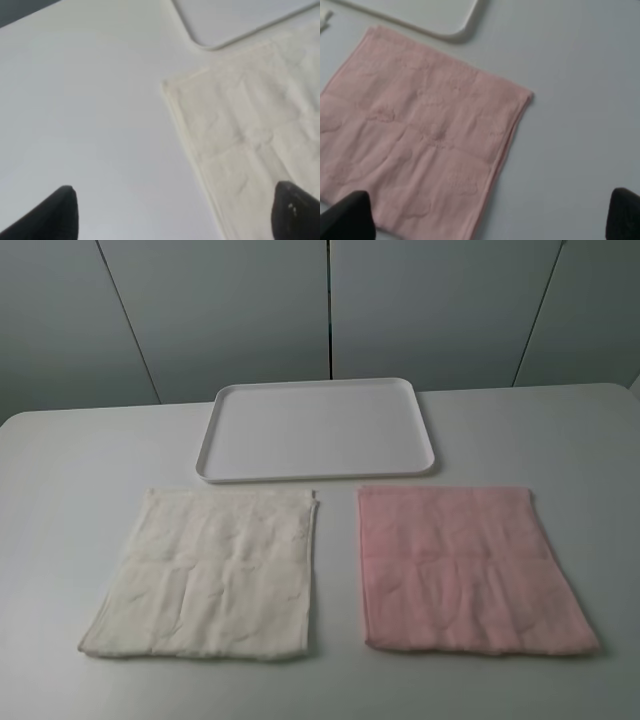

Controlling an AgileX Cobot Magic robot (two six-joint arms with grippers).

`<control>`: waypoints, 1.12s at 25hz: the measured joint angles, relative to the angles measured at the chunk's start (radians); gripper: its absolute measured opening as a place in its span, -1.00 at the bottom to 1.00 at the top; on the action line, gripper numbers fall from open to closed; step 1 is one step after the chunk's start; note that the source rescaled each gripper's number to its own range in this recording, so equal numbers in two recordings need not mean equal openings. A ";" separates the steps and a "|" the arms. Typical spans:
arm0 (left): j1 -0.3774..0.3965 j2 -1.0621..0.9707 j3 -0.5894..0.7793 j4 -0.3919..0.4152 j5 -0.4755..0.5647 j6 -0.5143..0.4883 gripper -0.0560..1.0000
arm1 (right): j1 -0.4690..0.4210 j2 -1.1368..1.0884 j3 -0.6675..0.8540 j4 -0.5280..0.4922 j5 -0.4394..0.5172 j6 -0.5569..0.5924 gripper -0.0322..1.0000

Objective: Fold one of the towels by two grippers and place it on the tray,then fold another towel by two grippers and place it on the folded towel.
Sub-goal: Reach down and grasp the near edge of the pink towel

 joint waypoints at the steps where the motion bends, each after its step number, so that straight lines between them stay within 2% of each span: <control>1: 0.000 0.057 -0.027 -0.027 -0.006 0.043 0.99 | 0.000 0.050 -0.001 0.010 -0.019 -0.043 1.00; 4: 0.000 0.213 -0.095 -0.088 -0.019 0.150 0.99 | 0.010 0.177 -0.004 0.058 -0.074 -0.170 1.00; 7: -0.053 0.353 -0.152 -0.100 -0.031 0.221 0.99 | 0.051 0.280 -0.006 0.087 -0.126 -0.267 1.00; 11: -0.218 0.495 -0.181 -0.067 -0.099 0.266 0.99 | 0.116 0.373 -0.006 0.098 -0.154 -0.331 1.00; 15: -0.420 0.604 -0.181 0.016 -0.169 0.266 0.99 | 0.128 0.402 -0.006 0.101 -0.156 -0.345 1.00; 19: -0.594 0.701 -0.181 0.078 -0.261 0.229 0.99 | 0.129 0.402 -0.006 0.099 -0.154 -0.347 1.00; 22: -0.690 0.773 -0.181 0.106 -0.313 0.200 0.99 | 0.129 0.402 -0.006 0.086 -0.143 -0.347 1.00; 26: -0.825 0.880 -0.223 0.188 -0.306 0.070 0.99 | 0.129 0.402 -0.006 0.060 -0.121 -0.349 1.00; 28: -0.880 0.934 -0.283 0.235 -0.261 0.004 0.99 | 0.129 0.402 -0.006 0.050 -0.106 -0.349 1.00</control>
